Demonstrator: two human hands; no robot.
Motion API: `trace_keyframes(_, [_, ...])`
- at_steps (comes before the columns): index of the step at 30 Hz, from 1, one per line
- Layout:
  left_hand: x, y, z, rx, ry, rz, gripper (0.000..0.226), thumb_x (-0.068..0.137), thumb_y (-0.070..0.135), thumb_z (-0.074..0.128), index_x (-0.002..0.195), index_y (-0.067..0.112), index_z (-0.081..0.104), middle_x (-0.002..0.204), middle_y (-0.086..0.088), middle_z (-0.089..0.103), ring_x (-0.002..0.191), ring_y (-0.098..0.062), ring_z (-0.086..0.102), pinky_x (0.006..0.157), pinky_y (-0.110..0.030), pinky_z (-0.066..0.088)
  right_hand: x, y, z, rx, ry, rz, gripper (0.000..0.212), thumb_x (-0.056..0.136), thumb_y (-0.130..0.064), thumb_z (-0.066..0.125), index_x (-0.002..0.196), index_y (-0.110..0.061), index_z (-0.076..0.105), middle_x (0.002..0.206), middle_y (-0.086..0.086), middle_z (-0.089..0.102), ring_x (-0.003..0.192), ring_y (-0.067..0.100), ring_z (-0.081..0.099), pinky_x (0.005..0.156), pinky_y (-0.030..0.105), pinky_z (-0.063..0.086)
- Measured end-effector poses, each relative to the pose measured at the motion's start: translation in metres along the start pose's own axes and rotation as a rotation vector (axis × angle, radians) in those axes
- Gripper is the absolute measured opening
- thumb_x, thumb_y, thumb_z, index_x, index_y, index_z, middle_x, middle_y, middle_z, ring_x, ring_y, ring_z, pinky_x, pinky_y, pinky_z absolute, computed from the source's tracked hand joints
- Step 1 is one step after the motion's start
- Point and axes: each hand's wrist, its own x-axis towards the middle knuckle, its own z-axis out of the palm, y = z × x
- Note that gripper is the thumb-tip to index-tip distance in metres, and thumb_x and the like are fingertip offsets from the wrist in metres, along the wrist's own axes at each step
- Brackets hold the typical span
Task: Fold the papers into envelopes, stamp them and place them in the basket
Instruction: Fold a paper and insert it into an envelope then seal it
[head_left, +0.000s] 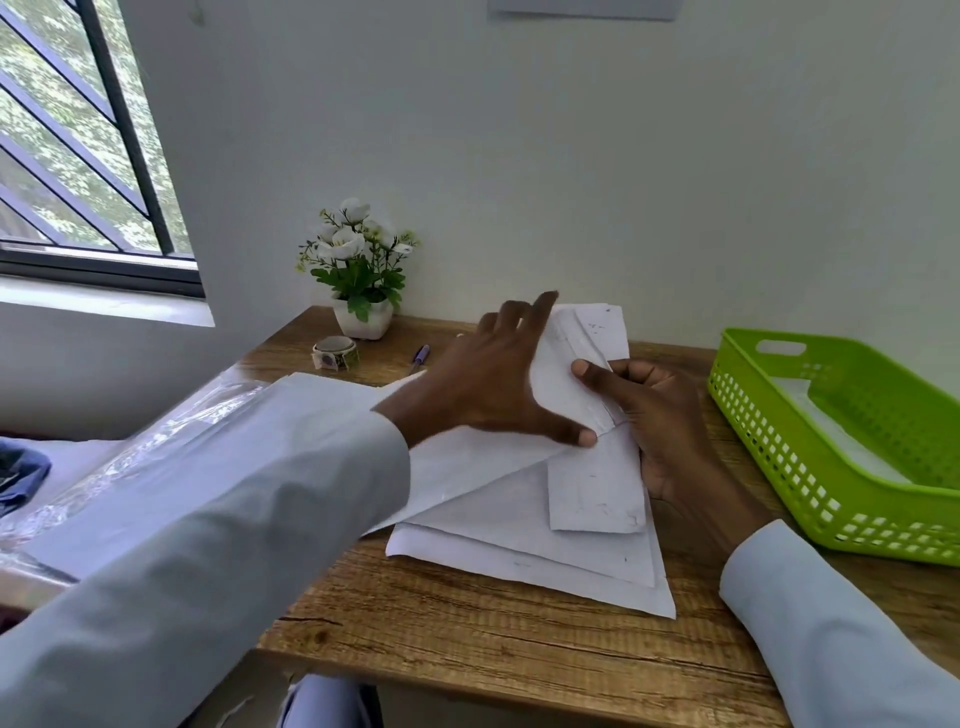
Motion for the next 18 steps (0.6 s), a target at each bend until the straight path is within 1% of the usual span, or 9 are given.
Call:
trace_keyframes(3, [-0.004, 0.006, 0.020, 0.034, 0.033, -0.014, 0.144, 0.049, 0.087, 0.066, 0.151, 0.023, -0.013, 0.158, -0.006, 0.012, 0.144, -0.030, 0.017, 0.109, -0.070, 0.020, 0.001, 0.003, 0.001, -0.025, 0.050, -0.016, 0.025, 0.074, -0.023, 0.085, 0.091, -0.007, 0.076, 0.093, 0.007, 0.077, 0.087, 0.026, 0.075, 0.078, 0.046, 0.060])
trace_keyframes(5, [-0.005, 0.008, 0.030, 0.025, 0.031, -0.027, 0.144, 0.051, 0.085, 0.066, 0.151, 0.022, -0.015, 0.158, -0.005, 0.010, 0.145, -0.030, 0.014, 0.107, -0.074, 0.012, 0.003, 0.006, -0.001, -0.036, 0.075, -0.013, 0.025, 0.073, -0.024, 0.086, 0.090, -0.008, 0.076, 0.092, 0.005, 0.078, 0.086, 0.026, 0.075, 0.078, 0.045, 0.061])
trace_keyframes(8, [-0.006, 0.008, 0.035, -0.063, 0.051, -0.020, 0.139, 0.050, 0.086, 0.061, 0.151, 0.022, -0.009, 0.155, -0.005, 0.016, 0.141, -0.028, 0.021, 0.107, -0.073, 0.020, 0.003, 0.005, -0.001, -0.020, 0.079, -0.010, 0.026, 0.074, -0.025, 0.085, 0.093, -0.008, 0.076, 0.095, 0.005, 0.077, 0.090, 0.026, 0.074, 0.082, 0.047, 0.060])
trace_keyframes(10, [-0.006, 0.007, 0.032, -0.107, 0.089, -0.018, 0.129, 0.051, 0.082, 0.057, 0.149, 0.023, -0.002, 0.152, -0.004, 0.023, 0.138, -0.027, 0.029, 0.105, -0.067, 0.028, 0.001, 0.002, 0.000, 0.011, 0.076, 0.000, 0.025, 0.077, -0.028, 0.082, 0.092, -0.009, 0.076, 0.095, 0.008, 0.077, 0.094, 0.031, 0.073, 0.084, 0.051, 0.059])
trace_keyframes(11, [-0.006, 0.005, 0.029, -0.141, 0.106, -0.026, 0.123, 0.053, 0.078, 0.060, 0.148, 0.025, 0.001, 0.150, -0.005, 0.027, 0.135, -0.028, 0.033, 0.106, -0.063, 0.031, 0.000, 0.001, -0.001, 0.039, 0.074, 0.002, 0.025, 0.079, -0.031, 0.081, 0.091, -0.009, 0.077, 0.095, 0.010, 0.077, 0.095, 0.034, 0.072, 0.085, 0.053, 0.058])
trace_keyframes(14, [-0.005, 0.001, 0.015, -0.364, 0.097, -0.044, 0.104, 0.059, 0.063, 0.071, 0.140, 0.028, 0.016, 0.138, -0.006, 0.039, 0.122, -0.026, 0.044, 0.101, -0.041, 0.040, 0.001, -0.004, -0.002, 0.110, 0.058, 0.010, 0.032, 0.081, -0.040, 0.079, 0.093, -0.010, 0.077, 0.101, 0.015, 0.075, 0.099, 0.041, 0.070, 0.089, 0.063, 0.053])
trace_keyframes(16, [-0.005, -0.003, 0.003, -0.591, -0.033, -0.064, 0.091, 0.061, 0.059, 0.073, 0.133, 0.029, 0.026, 0.134, -0.005, 0.043, 0.119, -0.022, 0.046, 0.095, -0.032, 0.038, -0.001, -0.009, 0.001, 0.165, 0.010, -0.007, 0.049, 0.079, -0.050, 0.078, 0.105, -0.009, 0.076, 0.111, 0.017, 0.073, 0.107, 0.041, 0.067, 0.094, 0.065, 0.050])
trace_keyframes(17, [-0.007, -0.003, -0.005, -0.742, -0.110, -0.079, 0.084, 0.061, 0.057, 0.072, 0.129, 0.028, 0.032, 0.132, -0.005, 0.048, 0.116, -0.019, 0.049, 0.093, -0.032, 0.038, -0.001, -0.012, 0.002, 0.193, 0.004, -0.025, 0.051, 0.079, -0.051, 0.078, 0.106, -0.007, 0.075, 0.113, 0.017, 0.072, 0.109, 0.039, 0.067, 0.096, 0.062, 0.050])
trace_keyframes(18, [-0.009, -0.004, -0.012, -0.899, -0.168, -0.090, 0.077, 0.061, 0.052, 0.071, 0.126, 0.024, 0.040, 0.125, -0.005, 0.054, 0.108, -0.017, 0.054, 0.087, -0.031, 0.040, 0.001, -0.014, 0.000, 0.220, 0.025, -0.062, 0.044, 0.082, -0.044, 0.078, 0.103, -0.006, 0.076, 0.111, 0.015, 0.073, 0.108, 0.035, 0.068, 0.096, 0.055, 0.052])
